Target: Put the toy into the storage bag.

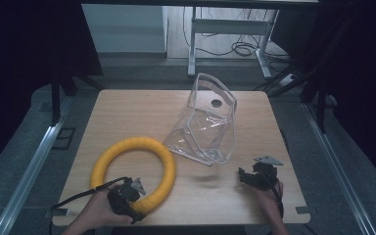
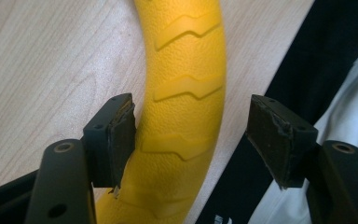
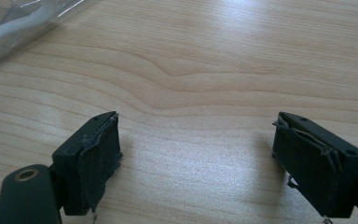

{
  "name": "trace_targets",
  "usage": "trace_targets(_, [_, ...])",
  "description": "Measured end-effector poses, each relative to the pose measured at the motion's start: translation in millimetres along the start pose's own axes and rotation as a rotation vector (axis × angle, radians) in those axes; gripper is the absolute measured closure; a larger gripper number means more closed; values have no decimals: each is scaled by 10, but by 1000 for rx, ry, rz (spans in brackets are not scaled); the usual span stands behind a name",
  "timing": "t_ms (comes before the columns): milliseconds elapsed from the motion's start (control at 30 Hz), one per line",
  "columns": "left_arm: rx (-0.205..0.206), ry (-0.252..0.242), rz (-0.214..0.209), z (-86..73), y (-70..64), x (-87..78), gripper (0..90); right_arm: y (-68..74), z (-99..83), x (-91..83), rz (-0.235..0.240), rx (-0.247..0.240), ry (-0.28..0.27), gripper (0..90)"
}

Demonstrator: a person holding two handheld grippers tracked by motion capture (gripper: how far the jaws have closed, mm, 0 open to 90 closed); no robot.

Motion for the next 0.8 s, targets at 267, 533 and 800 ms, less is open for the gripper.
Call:
trace_targets(267, [7,90,36,40,30,175,347,-2,1,0,-1,0,-1,151])
trace_targets(533, [46,107,81,123,4,196,471,-4,1,0,-2,0,-2,156])
trace_targets(800, [54,93,31,118,31,125,484,-5,2,-1,-3,4,-3,160])
Point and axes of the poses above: each handheld gripper's, and its own axes: x roughly forward along the jaws, z roughly out of its top, y roughly to its left, the point moved 6 cm from there along x, roughly forward along the jaws, and after that the axes turned 1 degree about x, right-handed, at the moved point
